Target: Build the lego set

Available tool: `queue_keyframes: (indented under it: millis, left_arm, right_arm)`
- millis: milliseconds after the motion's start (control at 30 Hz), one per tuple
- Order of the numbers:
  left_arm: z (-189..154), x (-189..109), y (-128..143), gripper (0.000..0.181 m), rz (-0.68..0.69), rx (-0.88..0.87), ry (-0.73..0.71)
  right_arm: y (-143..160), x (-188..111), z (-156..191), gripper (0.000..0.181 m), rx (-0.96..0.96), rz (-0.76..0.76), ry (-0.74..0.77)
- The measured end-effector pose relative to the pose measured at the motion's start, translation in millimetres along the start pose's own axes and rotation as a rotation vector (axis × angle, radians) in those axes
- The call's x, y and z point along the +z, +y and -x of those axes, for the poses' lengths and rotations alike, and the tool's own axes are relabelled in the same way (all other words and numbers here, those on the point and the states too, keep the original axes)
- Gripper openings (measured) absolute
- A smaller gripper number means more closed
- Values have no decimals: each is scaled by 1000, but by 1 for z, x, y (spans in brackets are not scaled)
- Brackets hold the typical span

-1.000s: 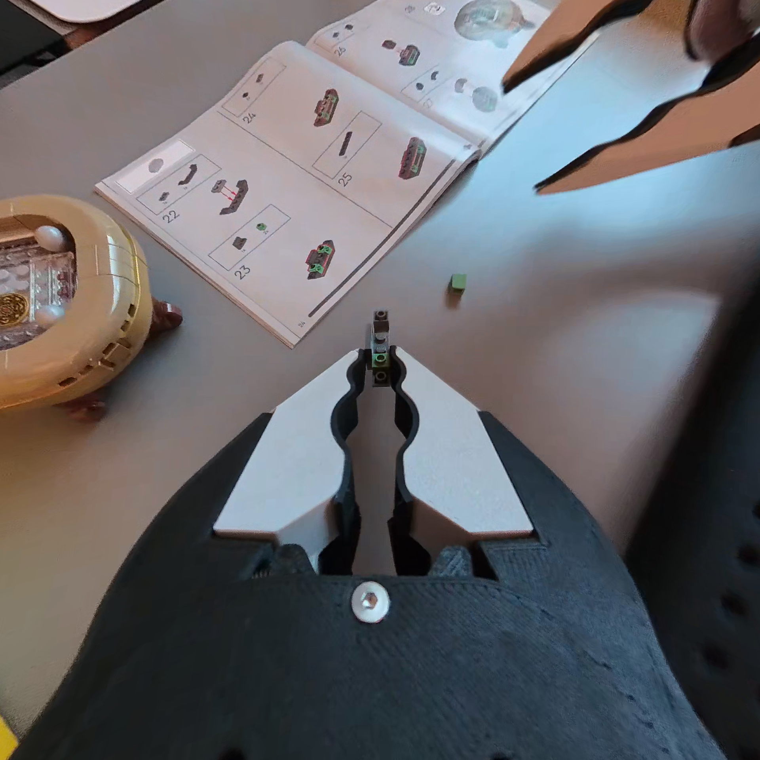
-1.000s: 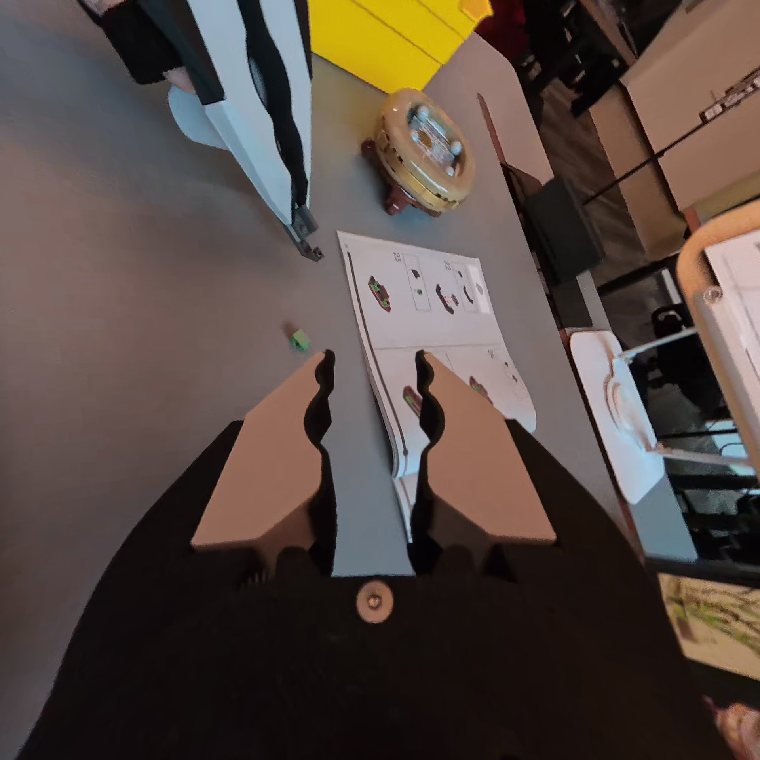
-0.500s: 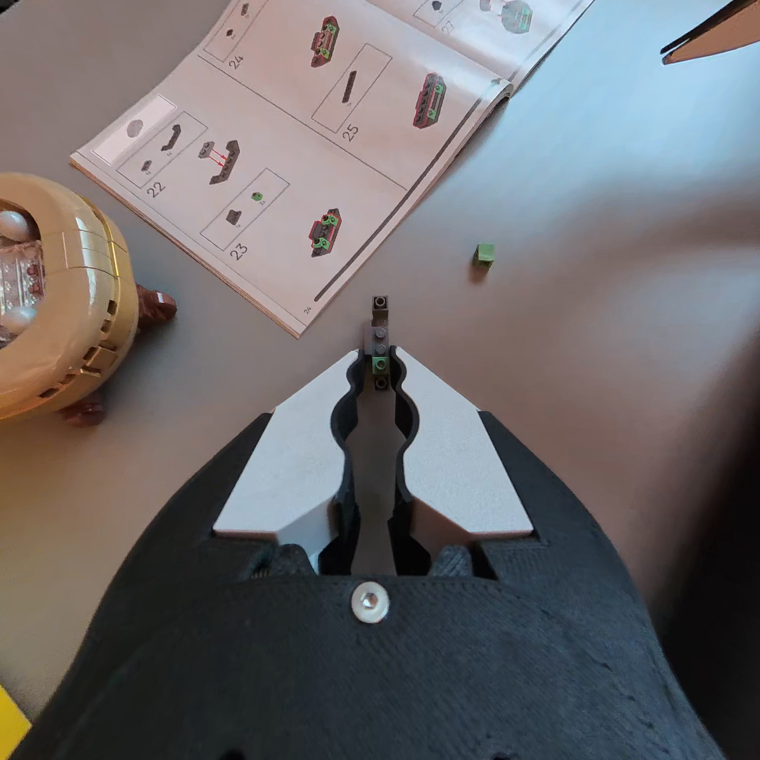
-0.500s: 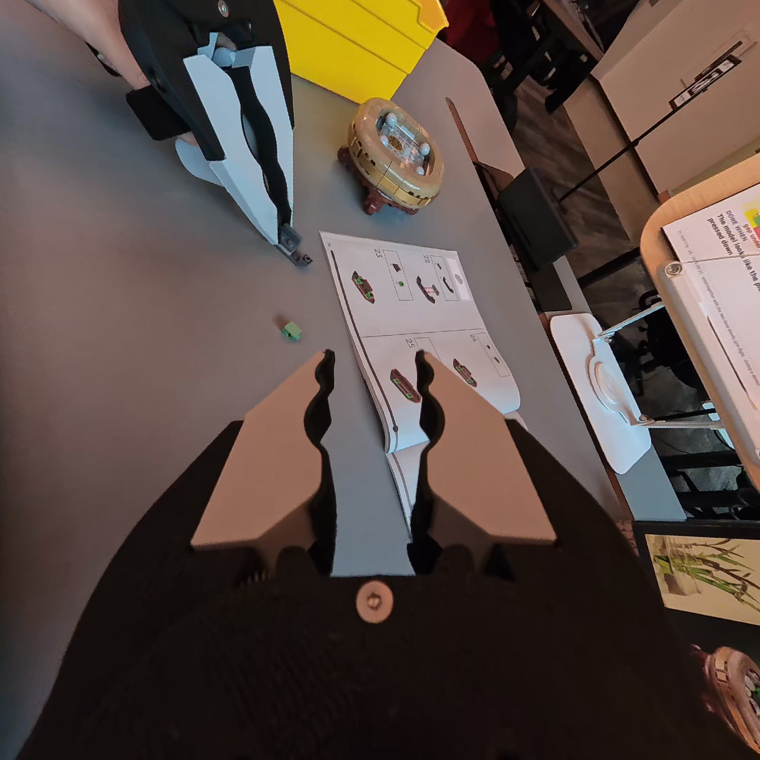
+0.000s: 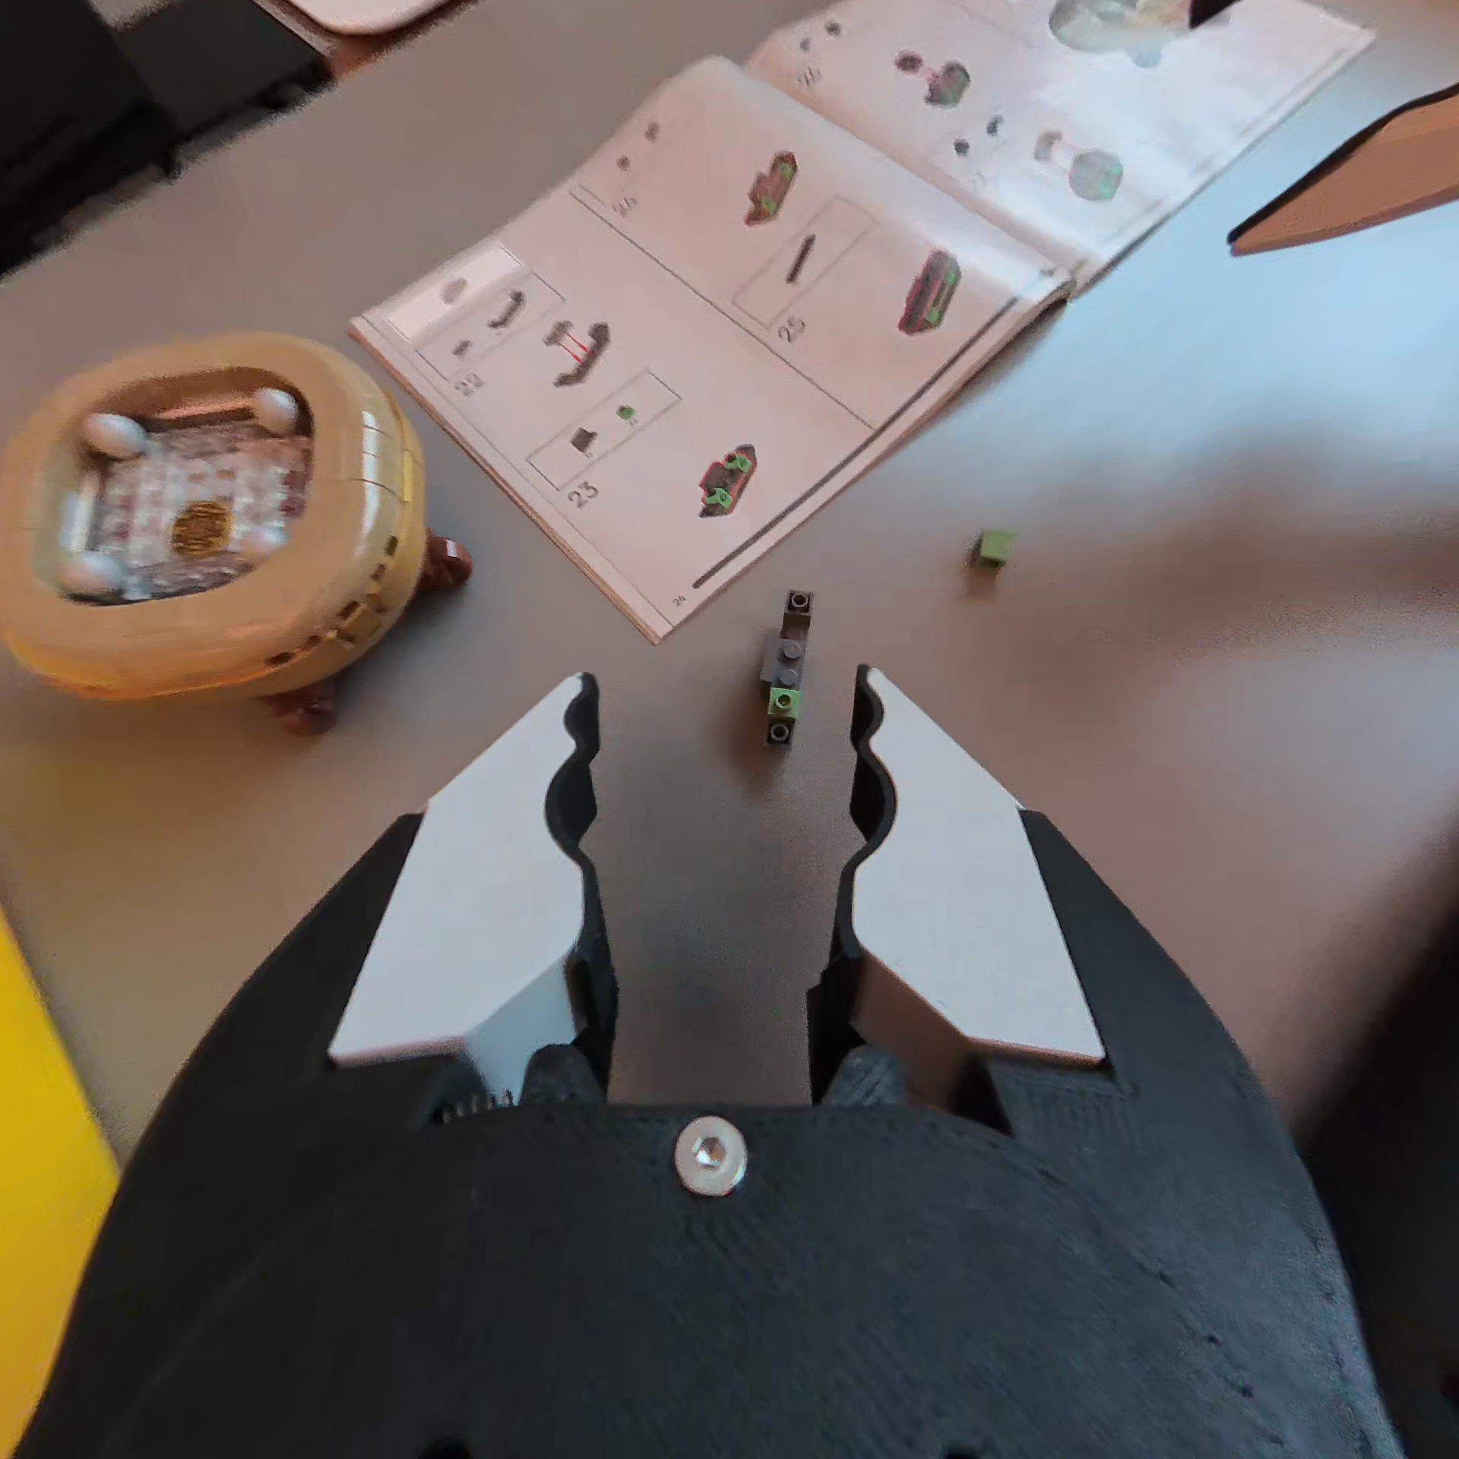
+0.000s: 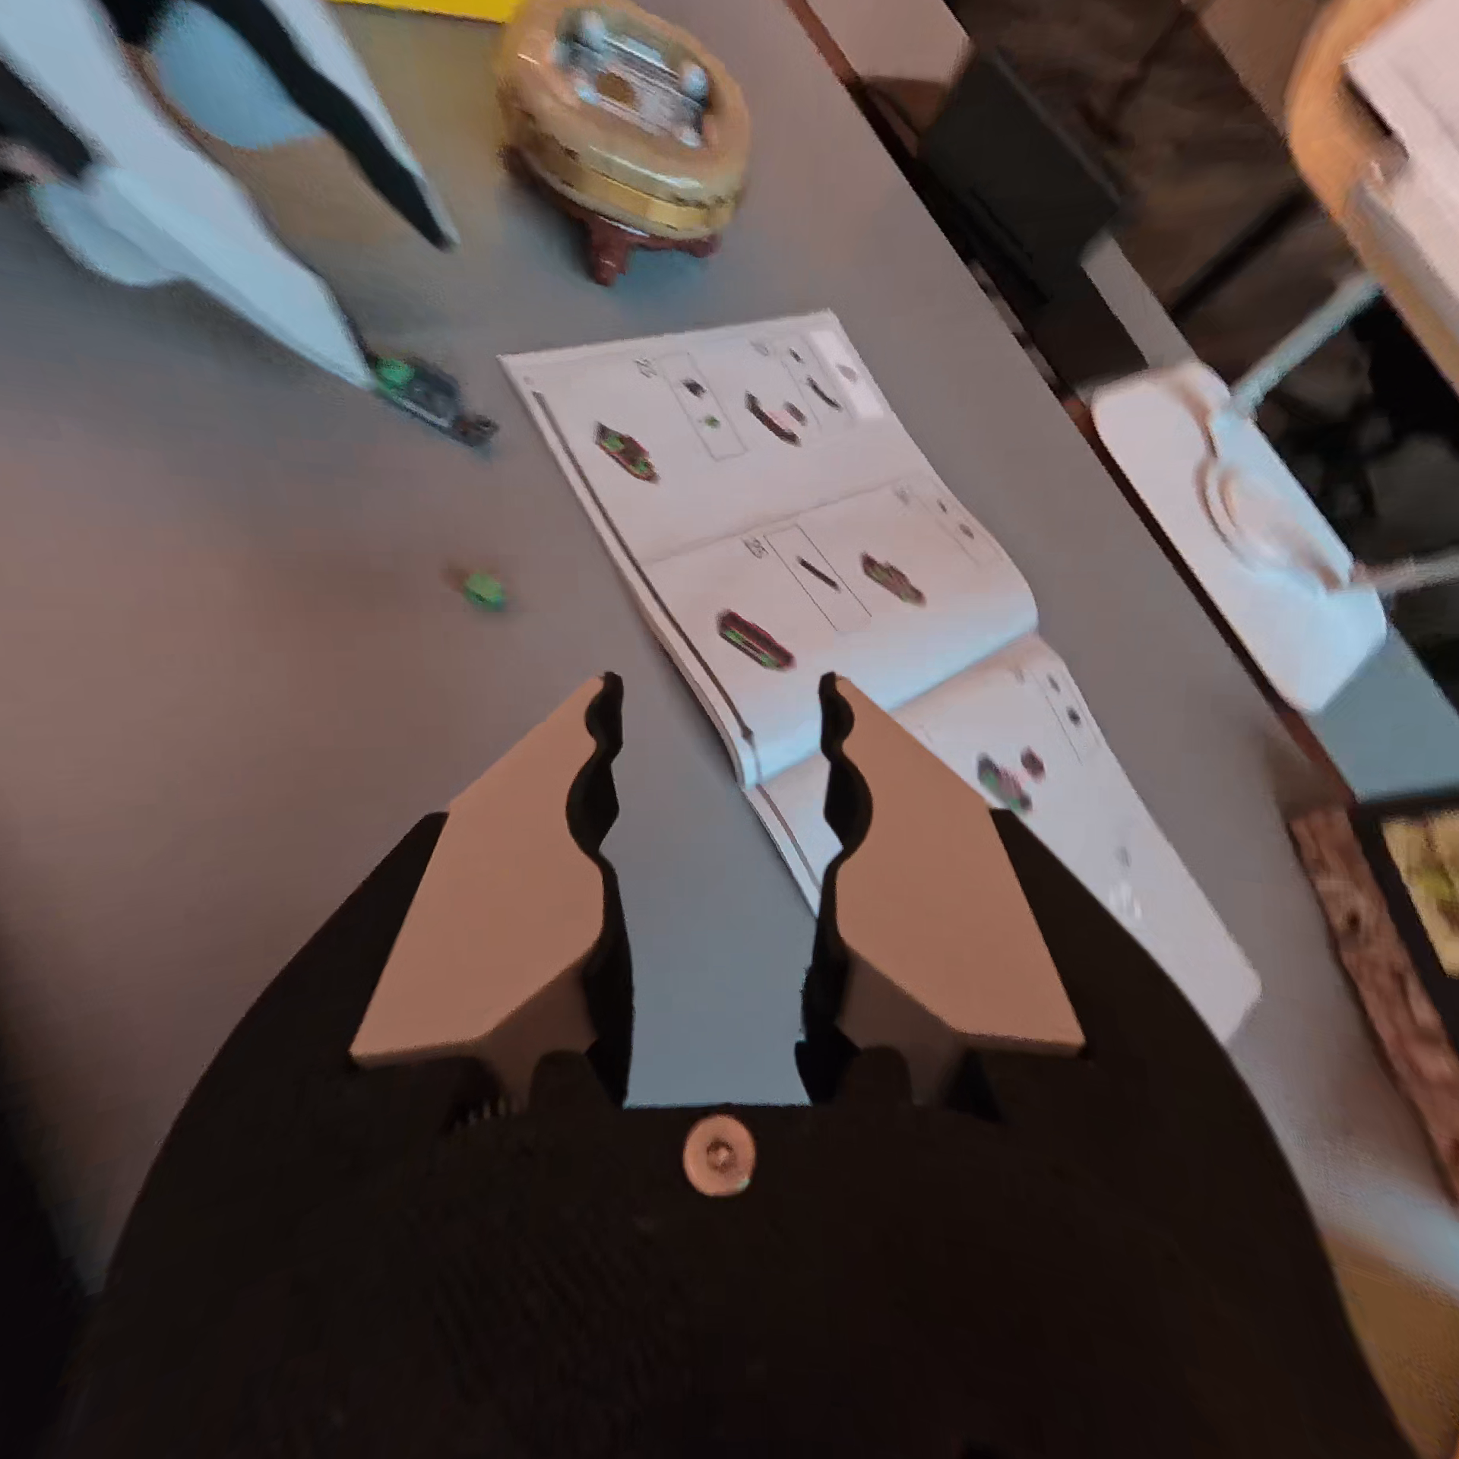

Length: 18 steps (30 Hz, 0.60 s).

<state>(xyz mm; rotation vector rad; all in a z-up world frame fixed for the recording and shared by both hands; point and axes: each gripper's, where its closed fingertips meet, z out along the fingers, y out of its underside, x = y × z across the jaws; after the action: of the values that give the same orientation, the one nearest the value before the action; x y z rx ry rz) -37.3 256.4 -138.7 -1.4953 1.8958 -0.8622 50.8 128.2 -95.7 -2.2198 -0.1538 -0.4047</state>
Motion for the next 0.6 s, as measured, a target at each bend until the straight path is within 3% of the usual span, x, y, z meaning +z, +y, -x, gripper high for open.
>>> queue_keyframes:
  millis: [33, 200, 333, 500, 600]
  left_arm:
    - [0, -7, -2, 66, -9, -5, -38]
    - [-16, -40, 9, 83, 32, -47, -226]
    - [-22, -38, 35, 95, 78, -151, -292]
    - [-9, -37, 39, 106, 81, -254, -324]
    - [-1, -31, 47, 126, 151, -316, -320]
  right_arm:
    - [8, -4, -8, 54, 66, 47, 40]
    - [62, -37, -34, 78, 340, 227, 273]
    - [95, -60, -42, 100, 484, 255, 389]
    - [122, -66, -47, 130, 617, 247, 447]
    - [138, -58, -44, 143, 675, 292, 437]
